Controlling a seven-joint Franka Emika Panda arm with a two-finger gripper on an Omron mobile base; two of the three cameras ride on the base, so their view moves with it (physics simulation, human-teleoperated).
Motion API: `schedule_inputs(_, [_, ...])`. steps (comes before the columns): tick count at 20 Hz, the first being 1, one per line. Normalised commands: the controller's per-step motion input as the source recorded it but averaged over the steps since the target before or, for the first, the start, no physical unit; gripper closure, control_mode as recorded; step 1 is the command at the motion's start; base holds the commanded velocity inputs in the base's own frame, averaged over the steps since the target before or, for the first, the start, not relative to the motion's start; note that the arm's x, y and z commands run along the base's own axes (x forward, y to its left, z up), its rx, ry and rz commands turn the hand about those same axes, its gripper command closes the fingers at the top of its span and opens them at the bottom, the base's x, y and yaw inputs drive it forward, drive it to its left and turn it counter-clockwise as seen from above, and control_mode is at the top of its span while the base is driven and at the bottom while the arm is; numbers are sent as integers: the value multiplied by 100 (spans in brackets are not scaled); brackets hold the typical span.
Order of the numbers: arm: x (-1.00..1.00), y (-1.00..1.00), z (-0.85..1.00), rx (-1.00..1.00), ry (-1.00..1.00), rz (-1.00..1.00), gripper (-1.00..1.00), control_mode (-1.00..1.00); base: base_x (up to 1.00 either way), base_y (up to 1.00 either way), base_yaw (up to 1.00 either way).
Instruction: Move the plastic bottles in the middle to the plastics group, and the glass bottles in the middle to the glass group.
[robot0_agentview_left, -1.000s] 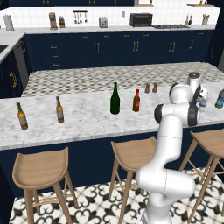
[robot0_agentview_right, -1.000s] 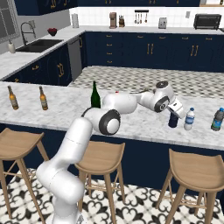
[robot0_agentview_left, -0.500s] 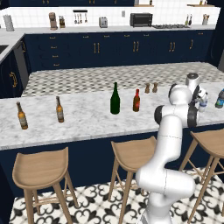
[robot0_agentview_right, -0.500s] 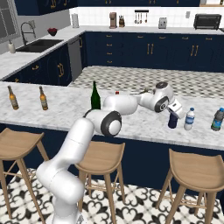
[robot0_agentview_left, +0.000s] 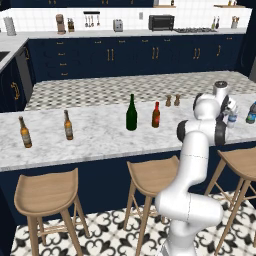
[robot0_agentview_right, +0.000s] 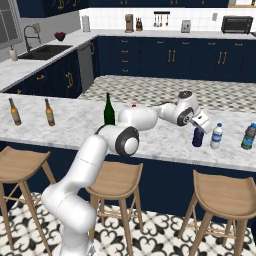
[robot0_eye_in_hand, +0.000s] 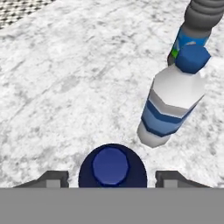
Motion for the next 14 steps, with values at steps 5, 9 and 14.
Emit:
schedule_inputs(5, [-2, 0, 26, 0, 0, 0, -100, -100, 0, 0, 0])
schedule_inputs(9, [-16, 0, 49, 0, 0, 0, -100, -100, 0, 0, 0])
schedule_inputs(14, [-43, 19, 42, 0, 0, 0, -100, -100, 0, 0, 0])
